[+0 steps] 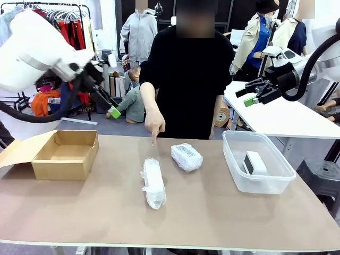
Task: Separate and place wrapped and unwrapped clocks.
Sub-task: Pick up the Digital clock indicated by the person.
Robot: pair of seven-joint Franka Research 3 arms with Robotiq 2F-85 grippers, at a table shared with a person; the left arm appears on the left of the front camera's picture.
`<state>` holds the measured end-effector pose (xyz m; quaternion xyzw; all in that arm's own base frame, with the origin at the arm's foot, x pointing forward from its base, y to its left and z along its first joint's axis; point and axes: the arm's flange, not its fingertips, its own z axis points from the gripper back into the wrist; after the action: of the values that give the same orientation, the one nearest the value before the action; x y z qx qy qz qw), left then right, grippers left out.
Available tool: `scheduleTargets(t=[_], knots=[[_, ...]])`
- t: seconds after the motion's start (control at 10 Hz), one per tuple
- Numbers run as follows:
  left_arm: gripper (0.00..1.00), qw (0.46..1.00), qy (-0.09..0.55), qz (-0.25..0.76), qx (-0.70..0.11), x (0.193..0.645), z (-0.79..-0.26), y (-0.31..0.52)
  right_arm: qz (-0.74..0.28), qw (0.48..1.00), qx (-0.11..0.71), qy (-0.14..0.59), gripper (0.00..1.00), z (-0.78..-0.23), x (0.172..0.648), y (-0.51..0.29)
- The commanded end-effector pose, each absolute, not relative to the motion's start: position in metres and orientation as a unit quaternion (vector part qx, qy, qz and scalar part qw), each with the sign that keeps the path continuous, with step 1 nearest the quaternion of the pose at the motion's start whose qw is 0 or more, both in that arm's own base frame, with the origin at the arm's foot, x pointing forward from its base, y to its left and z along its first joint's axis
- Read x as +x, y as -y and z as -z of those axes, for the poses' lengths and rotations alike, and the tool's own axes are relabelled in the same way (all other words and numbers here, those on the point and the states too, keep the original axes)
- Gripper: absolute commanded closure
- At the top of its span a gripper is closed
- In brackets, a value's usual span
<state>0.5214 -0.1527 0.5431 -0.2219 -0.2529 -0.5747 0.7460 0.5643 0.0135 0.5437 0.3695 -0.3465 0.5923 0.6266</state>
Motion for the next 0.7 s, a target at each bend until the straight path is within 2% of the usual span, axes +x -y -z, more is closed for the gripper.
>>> scheduleTargets(t=[0.0, 0.1, 0.2, 0.3, 0.5, 0.6], knots=[[0.0, 0.781, 0.193, 0.578, -0.137, 0.512, -0.529, 0.181, -0.593, 0.627, 0.367, 0.347, 0.0, -0.544, 0.564, -0.013], [0.0, 0.742, 0.168, 0.638, -0.117, 0.503, -0.524, 0.198, -0.593, 0.627, 0.367, 0.347, 0.0, -0.544, 0.564, -0.013], [0.0, 0.732, 0.159, 0.658, -0.08, 0.501, -0.513, 0.207, -0.593, 0.627, 0.367, 0.347, 0.0, -0.544, 0.564, -0.013], [0.0, 0.745, 0.145, 0.647, -0.076, 0.5, -0.502, 0.215, -0.593, 0.627, 0.367, 0.347, 0.0, -0.544, 0.564, -0.013], [0.0, 0.722, 0.155, 0.662, -0.126, 0.501, -0.496, 0.226, -0.593, 0.627, 0.367, 0.347, 0.0, -0.544, 0.564, -0.013], [0.0, 0.731, 0.14, 0.661, -0.096, 0.496, -0.497, 0.224, -0.593, 0.627, 0.367, 0.347, 0.0, -0.544, 0.564, -0.013]])
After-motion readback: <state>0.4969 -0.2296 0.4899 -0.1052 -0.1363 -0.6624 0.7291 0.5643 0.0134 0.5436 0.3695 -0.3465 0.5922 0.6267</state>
